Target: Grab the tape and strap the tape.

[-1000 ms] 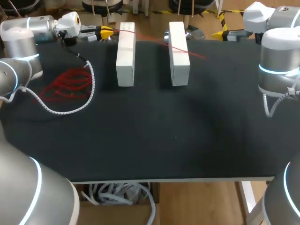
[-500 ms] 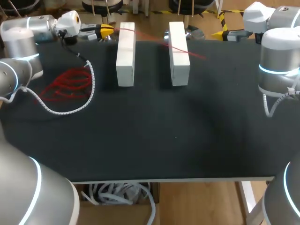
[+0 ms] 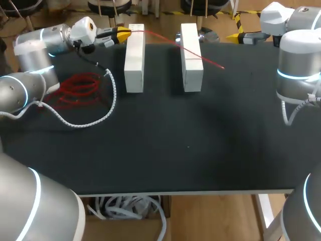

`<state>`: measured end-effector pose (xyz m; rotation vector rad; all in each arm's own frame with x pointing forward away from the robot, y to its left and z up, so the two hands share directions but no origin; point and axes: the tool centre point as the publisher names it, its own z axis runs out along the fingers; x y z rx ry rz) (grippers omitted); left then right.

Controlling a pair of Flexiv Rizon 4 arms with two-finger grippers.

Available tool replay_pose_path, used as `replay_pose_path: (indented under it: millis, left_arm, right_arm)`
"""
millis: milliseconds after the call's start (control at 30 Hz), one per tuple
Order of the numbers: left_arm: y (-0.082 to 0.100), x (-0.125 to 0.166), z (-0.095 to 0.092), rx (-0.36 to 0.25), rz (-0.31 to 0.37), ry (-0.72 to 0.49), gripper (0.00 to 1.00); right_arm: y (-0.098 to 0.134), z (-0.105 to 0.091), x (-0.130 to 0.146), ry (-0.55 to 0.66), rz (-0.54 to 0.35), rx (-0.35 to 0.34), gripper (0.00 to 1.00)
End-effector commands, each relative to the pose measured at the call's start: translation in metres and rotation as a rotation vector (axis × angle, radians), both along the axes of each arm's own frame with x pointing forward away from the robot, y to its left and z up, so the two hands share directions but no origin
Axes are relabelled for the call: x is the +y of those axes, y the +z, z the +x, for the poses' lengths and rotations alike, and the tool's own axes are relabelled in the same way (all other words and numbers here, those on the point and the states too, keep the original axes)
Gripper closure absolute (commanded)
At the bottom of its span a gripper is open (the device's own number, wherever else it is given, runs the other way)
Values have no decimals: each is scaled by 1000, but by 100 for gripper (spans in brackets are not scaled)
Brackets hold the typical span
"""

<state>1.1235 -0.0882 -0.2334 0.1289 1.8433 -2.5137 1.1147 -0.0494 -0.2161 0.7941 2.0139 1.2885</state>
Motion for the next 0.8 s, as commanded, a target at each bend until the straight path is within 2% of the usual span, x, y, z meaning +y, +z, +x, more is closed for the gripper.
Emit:
replay_pose_path:
  millis: [33, 167, 233, 500, 800]
  left_arm:
    - [26, -15, -38, 40, 76, 185, 100]
    - [31, -22, -49, 5, 82, 229, 100]
    - [30, -25, -52, 24, 89, 240, 100]
    - [34, -37, -68, 7, 104, 332, 100]
    - [37, -49, -75, 22, 116, 395, 100]
  right_arm:
    - [0, 0, 0, 0, 1, -1, 0]
    - [0, 0, 0, 0, 1, -1, 0]
    - [0, 0, 0, 0, 1, -1, 0]
    - [0, 0, 0, 0, 1, -1, 0]
    - [0, 0, 0, 0, 1, -1, 0]
